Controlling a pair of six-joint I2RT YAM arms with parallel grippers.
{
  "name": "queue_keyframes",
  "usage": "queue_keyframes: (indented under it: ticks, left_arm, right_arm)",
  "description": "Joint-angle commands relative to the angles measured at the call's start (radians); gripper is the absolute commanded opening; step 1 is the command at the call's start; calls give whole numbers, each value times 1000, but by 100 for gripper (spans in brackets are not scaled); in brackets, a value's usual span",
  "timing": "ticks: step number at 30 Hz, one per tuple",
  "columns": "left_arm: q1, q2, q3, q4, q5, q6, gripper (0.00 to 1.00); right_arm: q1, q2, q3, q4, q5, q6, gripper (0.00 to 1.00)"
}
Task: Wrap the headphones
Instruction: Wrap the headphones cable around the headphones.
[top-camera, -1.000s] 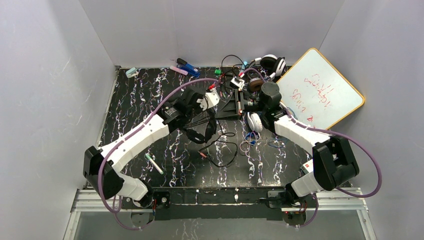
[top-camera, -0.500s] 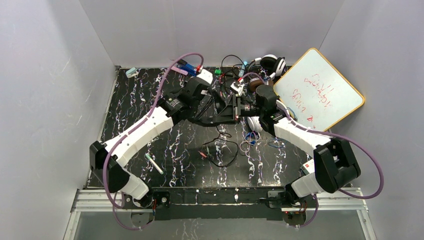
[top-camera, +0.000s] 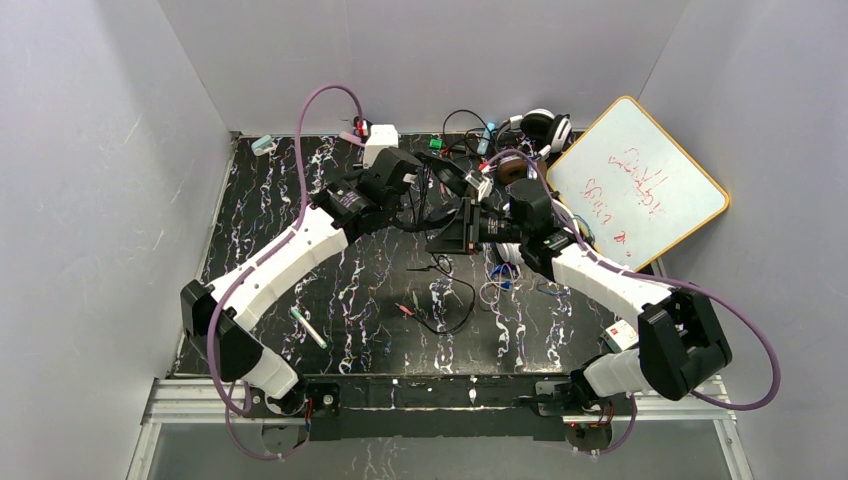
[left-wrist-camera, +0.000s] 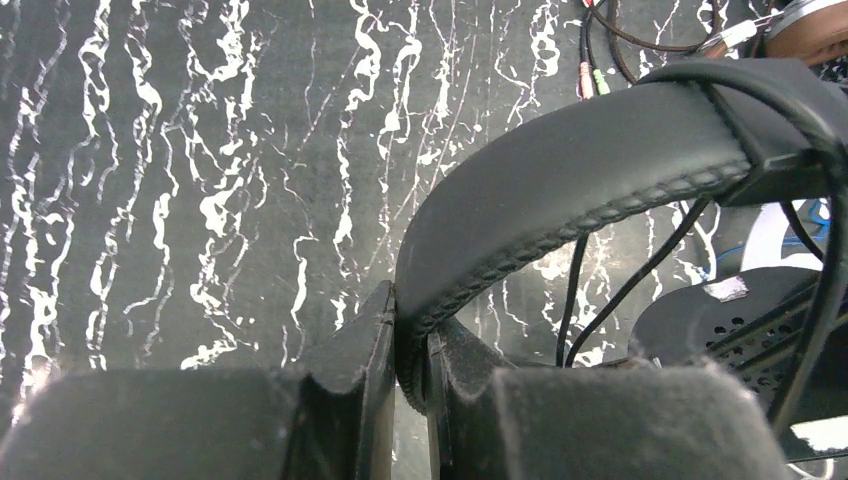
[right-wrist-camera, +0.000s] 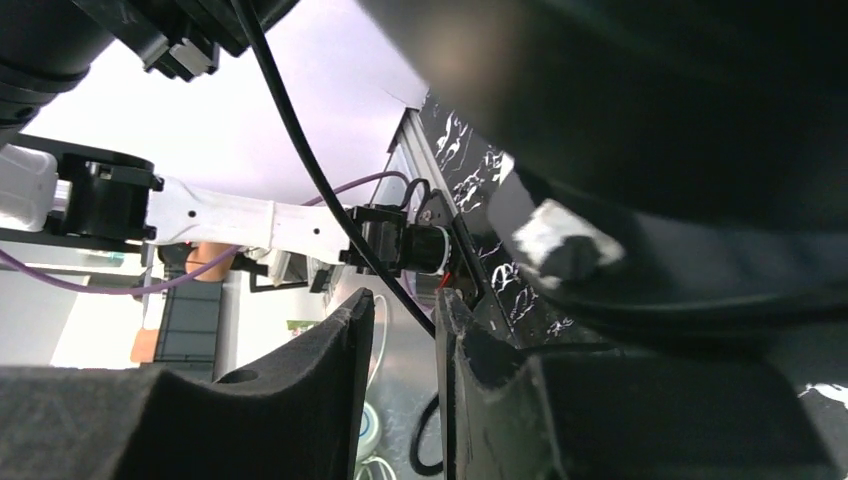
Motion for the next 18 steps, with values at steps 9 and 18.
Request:
queue_keyframes:
  ticks: [9, 18]
  left_arm:
    - [-1, -1, 156, -127, 42, -302, 0]
    - [0, 9, 274, -184, 86, -325, 0]
  right_arm:
    - [52, -94, -206, 233, 102, -131, 38]
    - [55, -135, -312, 297, 173, -268, 49]
